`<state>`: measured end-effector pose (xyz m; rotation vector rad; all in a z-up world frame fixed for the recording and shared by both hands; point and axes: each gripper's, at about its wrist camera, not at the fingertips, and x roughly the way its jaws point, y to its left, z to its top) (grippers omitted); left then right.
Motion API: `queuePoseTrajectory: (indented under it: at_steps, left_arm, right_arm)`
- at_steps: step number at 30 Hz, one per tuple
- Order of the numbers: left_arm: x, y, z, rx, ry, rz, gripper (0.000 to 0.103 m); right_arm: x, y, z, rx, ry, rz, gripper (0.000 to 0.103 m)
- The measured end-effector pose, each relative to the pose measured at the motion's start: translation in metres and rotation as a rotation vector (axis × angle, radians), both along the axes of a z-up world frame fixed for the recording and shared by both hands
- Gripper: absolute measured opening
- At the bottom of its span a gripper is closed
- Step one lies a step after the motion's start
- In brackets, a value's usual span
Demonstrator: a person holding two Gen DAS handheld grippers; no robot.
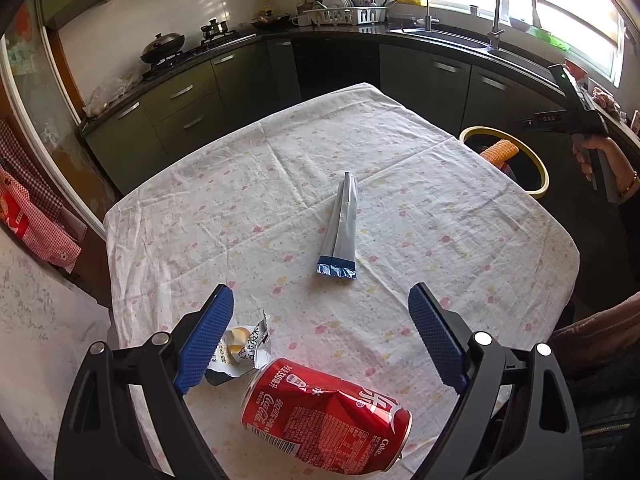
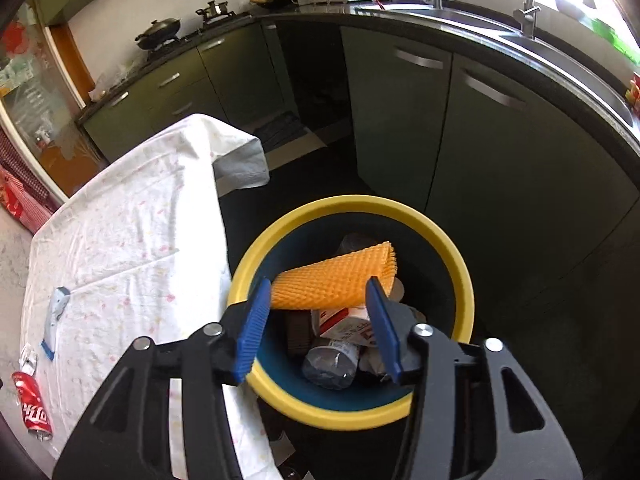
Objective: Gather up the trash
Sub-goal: 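Carry the orange sponge over the bin and open the right gripper, then lower the left gripper onto the red Coca-Cola can and grasp it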
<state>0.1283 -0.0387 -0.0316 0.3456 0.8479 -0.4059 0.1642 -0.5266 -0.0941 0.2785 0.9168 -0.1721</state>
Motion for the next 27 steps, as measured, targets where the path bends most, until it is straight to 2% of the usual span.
queuePoseTrajectory:
  at_steps: [3,11,13,17,21,24,27]
  left_arm:
    - [-0.003,0.003,0.003,-0.007,0.009,0.008,0.088]
    - [-0.008,0.032,0.010,-0.025,0.065,0.103,0.088]
    - [-0.003,0.047,0.007,-0.059,0.124,0.161,0.088]
    - [0.002,0.077,-0.012,-0.158,0.332,0.281,0.088]
    - [-0.003,0.085,-0.035,-0.229,0.518,0.374,0.088]
    - [-0.008,0.084,-0.046,-0.278,0.595,0.474,0.088]
    - [-0.010,0.085,-0.049,-0.332,0.613,0.587,0.088]
  right_arm:
    - [-0.009,0.014,0.007,0.009,-0.026,0.040,0.054]
    - [-0.018,0.053,0.016,0.014,-0.058,0.147,0.054]
    - [-0.020,0.060,0.017,0.014,-0.060,0.163,0.054]
    - [-0.023,0.067,0.015,0.019,-0.050,0.186,0.054]
    - [-0.025,0.073,0.015,0.029,-0.051,0.211,0.055]
    - [-0.025,0.080,0.013,0.040,-0.054,0.242,0.055]
    - [-0.024,0.088,0.010,0.055,-0.058,0.278,0.055]
